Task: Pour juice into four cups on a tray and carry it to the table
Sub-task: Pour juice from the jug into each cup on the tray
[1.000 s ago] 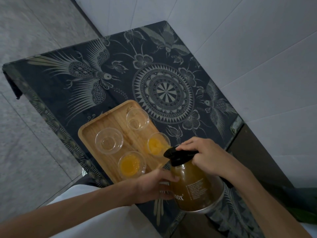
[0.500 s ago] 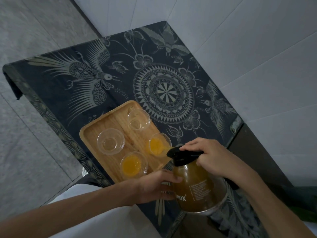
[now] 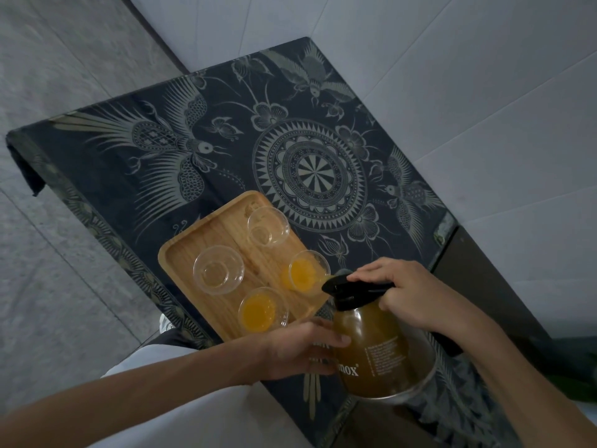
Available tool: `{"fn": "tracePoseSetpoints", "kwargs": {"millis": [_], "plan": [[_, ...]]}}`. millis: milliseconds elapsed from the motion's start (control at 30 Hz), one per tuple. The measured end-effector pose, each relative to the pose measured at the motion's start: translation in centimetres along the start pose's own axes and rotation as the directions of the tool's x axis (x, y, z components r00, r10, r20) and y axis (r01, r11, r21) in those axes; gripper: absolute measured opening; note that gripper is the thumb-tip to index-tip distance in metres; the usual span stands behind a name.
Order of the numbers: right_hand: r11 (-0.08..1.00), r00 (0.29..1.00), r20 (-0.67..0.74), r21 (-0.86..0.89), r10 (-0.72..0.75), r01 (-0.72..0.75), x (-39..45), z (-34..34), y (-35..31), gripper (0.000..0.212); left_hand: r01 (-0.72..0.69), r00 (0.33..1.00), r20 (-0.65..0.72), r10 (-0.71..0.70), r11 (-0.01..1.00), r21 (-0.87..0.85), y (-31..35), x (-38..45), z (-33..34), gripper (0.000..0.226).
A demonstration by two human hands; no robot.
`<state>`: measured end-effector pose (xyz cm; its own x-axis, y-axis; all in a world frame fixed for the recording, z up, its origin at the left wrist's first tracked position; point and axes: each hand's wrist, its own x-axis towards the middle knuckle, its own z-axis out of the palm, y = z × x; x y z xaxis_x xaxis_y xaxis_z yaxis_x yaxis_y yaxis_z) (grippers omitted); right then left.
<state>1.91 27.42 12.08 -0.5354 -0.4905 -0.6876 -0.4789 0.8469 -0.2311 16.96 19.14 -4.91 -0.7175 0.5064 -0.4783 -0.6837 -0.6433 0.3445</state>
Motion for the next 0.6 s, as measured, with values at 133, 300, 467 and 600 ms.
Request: {"fn": "tracePoseSetpoints", "kwargs": {"millis": [133, 300, 467, 600], "plan": [[1.0, 0.997, -0.07, 0.012, -0.007, 0.008, -0.6, 0.6, -0.3, 0.073, -0.004, 1.0, -0.008, 0.004, 0.999, 0.04, 0.5, -0.9, -0.7, 0.051], [1.0, 0.979, -0.202, 0.019, -0.018, 0.023, -1.9, 1.5, -0.4, 0.072, -0.017, 0.997, -0.078, 0.024, 0.996, 0.087, 0.9, -1.5, -1.3, 0.075], [0.997, 0.95, -0.308, 0.047, -0.045, 0.063, -4.2, 2.3, -0.5, 0.07, -0.064, 0.988, -0.123, 0.091, 0.976, 0.206, 1.7, -3.5, -0.5, 0.078], [0.983, 0.9, -0.43, 0.119, -0.075, 0.139, -6.3, 3.3, -0.1, 0.07, -0.117, 0.97, -0.161, 0.181, 0.932, 0.342, 2.9, -5.2, 1.0, 0.069]]}}
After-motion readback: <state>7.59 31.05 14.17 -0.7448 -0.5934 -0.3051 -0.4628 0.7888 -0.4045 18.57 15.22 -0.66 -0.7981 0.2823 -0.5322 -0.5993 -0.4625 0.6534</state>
